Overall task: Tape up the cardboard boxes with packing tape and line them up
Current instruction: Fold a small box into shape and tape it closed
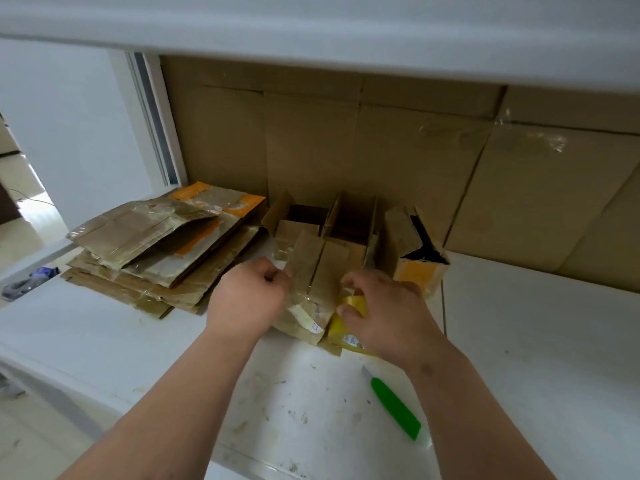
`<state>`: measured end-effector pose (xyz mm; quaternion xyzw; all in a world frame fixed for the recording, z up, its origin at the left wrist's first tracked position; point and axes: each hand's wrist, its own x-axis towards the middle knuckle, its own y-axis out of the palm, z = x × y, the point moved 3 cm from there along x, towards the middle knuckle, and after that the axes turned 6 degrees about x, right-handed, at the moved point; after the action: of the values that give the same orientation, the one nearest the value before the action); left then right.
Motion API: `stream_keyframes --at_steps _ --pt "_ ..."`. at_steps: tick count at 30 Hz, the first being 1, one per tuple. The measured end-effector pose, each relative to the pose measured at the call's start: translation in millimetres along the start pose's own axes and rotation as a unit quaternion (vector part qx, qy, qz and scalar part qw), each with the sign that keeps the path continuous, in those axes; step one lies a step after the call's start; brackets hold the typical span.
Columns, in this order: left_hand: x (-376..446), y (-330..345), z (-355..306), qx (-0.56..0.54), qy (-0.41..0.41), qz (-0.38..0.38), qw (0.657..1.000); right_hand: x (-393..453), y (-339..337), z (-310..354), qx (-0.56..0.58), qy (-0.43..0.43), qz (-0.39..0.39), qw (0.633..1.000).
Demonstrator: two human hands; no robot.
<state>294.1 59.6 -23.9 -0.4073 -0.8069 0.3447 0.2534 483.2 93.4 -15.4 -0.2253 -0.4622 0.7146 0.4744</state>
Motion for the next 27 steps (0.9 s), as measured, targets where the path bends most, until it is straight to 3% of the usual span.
stream_keyframes --at_steps 7,15,27 --pt "-13.7 18.2 17.1 0.016 0.037 -0.02 0.999 -2.0 14.0 7.0 -0.062 -0.079 -0.042 0.994" --pt "-20.4 28.4 29.5 0.014 0.095 0.008 0.995 6.4 17.2 6.7 -0.105 -0.067 -0.006 0.992" --pt "-8.7 30.9 34.3 -0.004 0.113 0.005 0.994 11.6 25.9 21.4 -0.143 -0.005 -0.078 0.987"
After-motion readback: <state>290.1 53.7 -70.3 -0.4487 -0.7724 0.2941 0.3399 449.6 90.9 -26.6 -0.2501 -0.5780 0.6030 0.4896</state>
